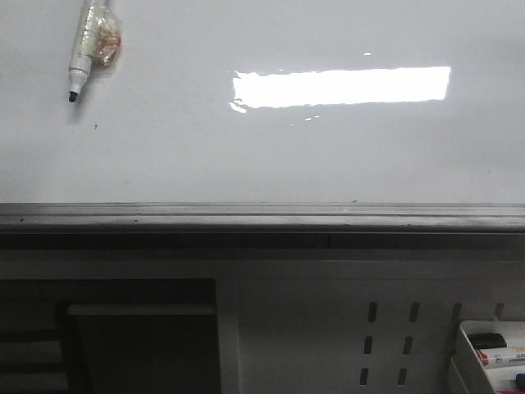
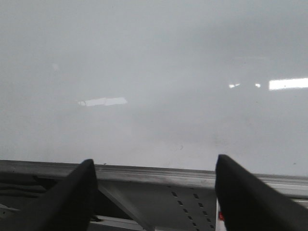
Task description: Write number 4 on whiteboard
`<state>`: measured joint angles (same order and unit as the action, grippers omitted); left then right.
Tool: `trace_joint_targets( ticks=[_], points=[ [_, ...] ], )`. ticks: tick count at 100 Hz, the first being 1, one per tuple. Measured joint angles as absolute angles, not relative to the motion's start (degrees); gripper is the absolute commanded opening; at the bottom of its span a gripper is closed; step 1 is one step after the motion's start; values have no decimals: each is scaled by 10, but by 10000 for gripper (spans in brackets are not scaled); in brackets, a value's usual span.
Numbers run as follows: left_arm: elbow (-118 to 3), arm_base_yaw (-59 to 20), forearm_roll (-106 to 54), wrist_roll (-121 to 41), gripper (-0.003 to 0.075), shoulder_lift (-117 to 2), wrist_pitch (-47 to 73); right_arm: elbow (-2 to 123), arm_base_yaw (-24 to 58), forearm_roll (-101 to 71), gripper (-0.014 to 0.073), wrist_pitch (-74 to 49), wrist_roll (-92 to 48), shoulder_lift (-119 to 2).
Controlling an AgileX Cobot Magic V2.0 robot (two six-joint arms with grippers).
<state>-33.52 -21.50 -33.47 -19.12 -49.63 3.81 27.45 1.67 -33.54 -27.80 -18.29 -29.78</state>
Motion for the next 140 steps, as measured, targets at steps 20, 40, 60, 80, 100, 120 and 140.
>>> trace_joint_targets(
  ticks=[20,40,60,80,100,120,140],
  points=[
    [-367,-253,-331,-191,405,-589,-5,275,17,-335,466,-278,-183,-298],
    [-400,-257,-330,-192,405,-660,-22,275,17,-335,466,-278,-183,-298],
    [-422,-257,-328,-192,405,-703,-26,275,17,-335,466,-278,-183,-298],
    [-429,-257,-327,-193,402,-728,-35,275,17,-335,466,-277,-184,-298],
    [-430,-257,-326,-193,260,-740,-49,275,17,-335,466,-277,-185,-298],
    [-430,-257,-326,-193,-13,-745,-54,275,17,-335,466,-277,-185,-298],
    [-430,-258,-322,-193,-20,-744,-54,275,17,-335,466,-277,-185,-298]
  ],
)
